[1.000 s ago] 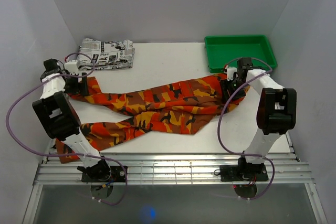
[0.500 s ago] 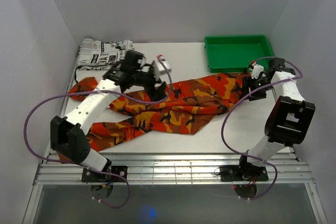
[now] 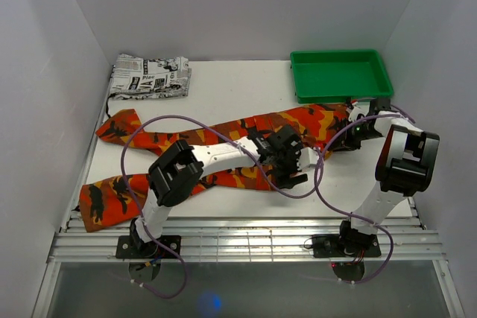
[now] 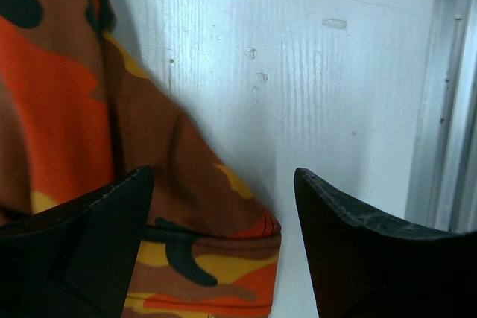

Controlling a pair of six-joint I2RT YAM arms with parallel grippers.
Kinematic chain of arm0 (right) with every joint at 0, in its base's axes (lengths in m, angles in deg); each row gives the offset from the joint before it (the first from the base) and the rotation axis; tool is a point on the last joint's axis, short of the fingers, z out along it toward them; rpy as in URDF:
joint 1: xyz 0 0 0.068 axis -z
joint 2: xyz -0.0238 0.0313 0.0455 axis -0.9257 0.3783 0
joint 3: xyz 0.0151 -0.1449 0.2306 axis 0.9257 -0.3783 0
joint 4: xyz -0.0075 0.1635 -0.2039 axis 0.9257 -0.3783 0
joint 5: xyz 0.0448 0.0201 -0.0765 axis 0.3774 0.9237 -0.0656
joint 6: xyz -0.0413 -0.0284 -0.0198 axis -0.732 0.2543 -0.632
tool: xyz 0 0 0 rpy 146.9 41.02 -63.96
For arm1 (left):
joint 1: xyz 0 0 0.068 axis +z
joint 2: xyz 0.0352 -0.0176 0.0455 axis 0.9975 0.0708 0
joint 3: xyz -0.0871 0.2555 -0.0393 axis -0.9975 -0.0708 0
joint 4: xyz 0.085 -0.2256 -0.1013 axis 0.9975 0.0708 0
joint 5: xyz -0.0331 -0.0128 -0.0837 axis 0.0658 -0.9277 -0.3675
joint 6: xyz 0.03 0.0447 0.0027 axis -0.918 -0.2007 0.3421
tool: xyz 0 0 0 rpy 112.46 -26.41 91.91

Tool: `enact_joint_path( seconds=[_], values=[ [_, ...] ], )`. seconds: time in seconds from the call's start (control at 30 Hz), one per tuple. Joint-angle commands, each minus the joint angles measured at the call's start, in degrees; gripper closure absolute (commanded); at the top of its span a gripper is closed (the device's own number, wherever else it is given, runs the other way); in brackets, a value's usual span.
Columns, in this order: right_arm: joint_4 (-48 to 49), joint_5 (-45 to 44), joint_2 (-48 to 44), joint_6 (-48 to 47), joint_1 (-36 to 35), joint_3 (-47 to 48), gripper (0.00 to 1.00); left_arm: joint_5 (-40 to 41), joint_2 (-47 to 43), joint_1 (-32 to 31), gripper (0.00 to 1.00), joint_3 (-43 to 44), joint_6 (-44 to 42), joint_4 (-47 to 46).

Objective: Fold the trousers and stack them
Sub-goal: Flatten the trousers out

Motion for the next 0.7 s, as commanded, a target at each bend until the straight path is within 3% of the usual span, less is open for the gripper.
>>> enact_joint_path(
  seconds=[0.0, 0.07, 0.13, 0.2, 0.23, 0.27, 0.33, 0.5, 0.6, 0.67],
  values=[
    [5.3, 3.3, -0.7, 3.5, 0.0, 0.2, 0.83, 8.1, 1.4, -1.6, 0.13, 1.6, 1.4, -4.7],
    [5.7, 3.9, -1.6, 4.1, 0.0, 0.4, 0.92, 13.6, 3.9, -1.6, 0.16, 0.9, 1.7, -6.2],
    [5.8, 4.2, -2.4, 4.4, 0.0, 1.0, 0.92, 16.3, 5.2, -1.6, 0.24, 0.3, 1.9, -6.2],
    [5.3, 4.4, -3.8, 4.7, 0.0, 1.6, 0.92, 17.5, 5.6, -1.6, 0.47, -1.2, 1.7, -5.9],
    [4.3, 4.1, -4.7, 4.7, 0.0, 2.8, 0.92, 15.7, 4.3, -1.6, 0.71, -1.8, 2.2, -4.6],
    [3.7, 3.6, -5.0, 4.8, 0.0, 3.7, 0.92, 14.4, 2.9, -1.6, 0.84, -2.1, 2.6, -3.9],
    [1.5, 1.6, -5.5, 4.1, 0.0, 7.6, 0.92, 10.4, -1.7, -1.1, 1.0, -3.5, 4.8, -3.4],
    [-5.4, -5.5, -4.3, 1.8, 0.0, 17.1, 0.92, -11.7, -23.7, 3.5, 1.0, -7.9, 10.6, -4.8],
    [-8.9, -9.1, -1.6, 0.0, -0.3, 22.1, 0.92, -23.5, -31.9, 8.9, 1.0, -10.6, 15.5, -7.2],
    [-10.7, -10.7, 1.4, -1.4, -1.1, 24.5, 0.92, -26.3, -34.3, 10.8, 1.0, -12.2, 17.7, -9.1]
  ],
)
